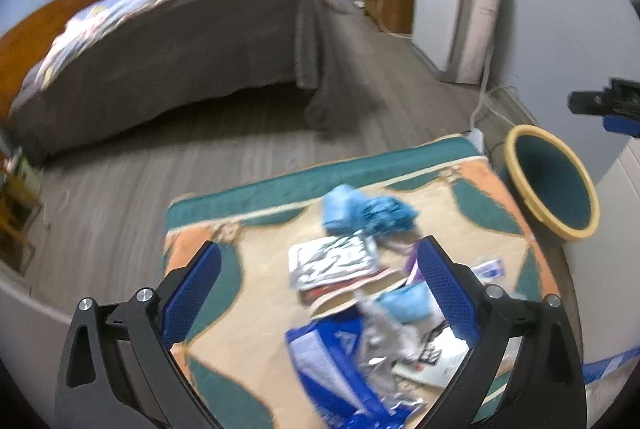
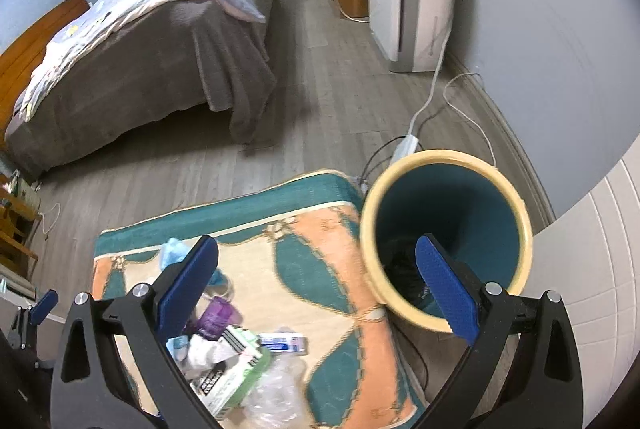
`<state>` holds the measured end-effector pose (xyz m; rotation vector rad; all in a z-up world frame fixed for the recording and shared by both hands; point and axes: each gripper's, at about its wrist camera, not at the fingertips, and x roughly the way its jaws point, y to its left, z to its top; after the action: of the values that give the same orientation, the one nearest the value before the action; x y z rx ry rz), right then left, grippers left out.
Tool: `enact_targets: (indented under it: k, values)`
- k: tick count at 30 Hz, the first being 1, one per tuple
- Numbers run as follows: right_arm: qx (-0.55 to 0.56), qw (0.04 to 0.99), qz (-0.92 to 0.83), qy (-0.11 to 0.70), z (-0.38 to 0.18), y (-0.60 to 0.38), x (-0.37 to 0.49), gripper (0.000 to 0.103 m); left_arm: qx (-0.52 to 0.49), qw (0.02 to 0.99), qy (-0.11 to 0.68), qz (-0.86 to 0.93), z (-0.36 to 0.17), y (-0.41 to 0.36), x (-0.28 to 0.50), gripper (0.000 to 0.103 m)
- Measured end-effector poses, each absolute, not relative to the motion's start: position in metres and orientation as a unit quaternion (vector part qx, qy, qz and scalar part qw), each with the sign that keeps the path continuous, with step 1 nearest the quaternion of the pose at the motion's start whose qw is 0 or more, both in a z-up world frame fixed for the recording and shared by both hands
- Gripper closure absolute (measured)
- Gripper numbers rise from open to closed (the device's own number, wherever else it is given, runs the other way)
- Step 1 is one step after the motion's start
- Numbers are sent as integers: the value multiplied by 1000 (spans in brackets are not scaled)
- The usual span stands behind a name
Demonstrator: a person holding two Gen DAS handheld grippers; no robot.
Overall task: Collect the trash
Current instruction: 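Move both tools back over the cushion toward the remaining trash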
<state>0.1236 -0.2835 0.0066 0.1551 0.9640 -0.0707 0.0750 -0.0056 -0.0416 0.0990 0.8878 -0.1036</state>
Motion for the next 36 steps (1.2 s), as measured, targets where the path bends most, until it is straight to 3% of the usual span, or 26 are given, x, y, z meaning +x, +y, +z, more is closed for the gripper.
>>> enact_targets:
  k: [5,15,36]
  values:
    - [36,882,-10,469,1,-244,126,6,7,902,432,-23,-45,28,75,6]
    - [-8,866,36,499,-38,-198,141,6,28,903,428,7,-52,56,79,6]
    - [21,809,88,581,-97,-137,124,6,20,894,447,-14,-62,82,84,6]
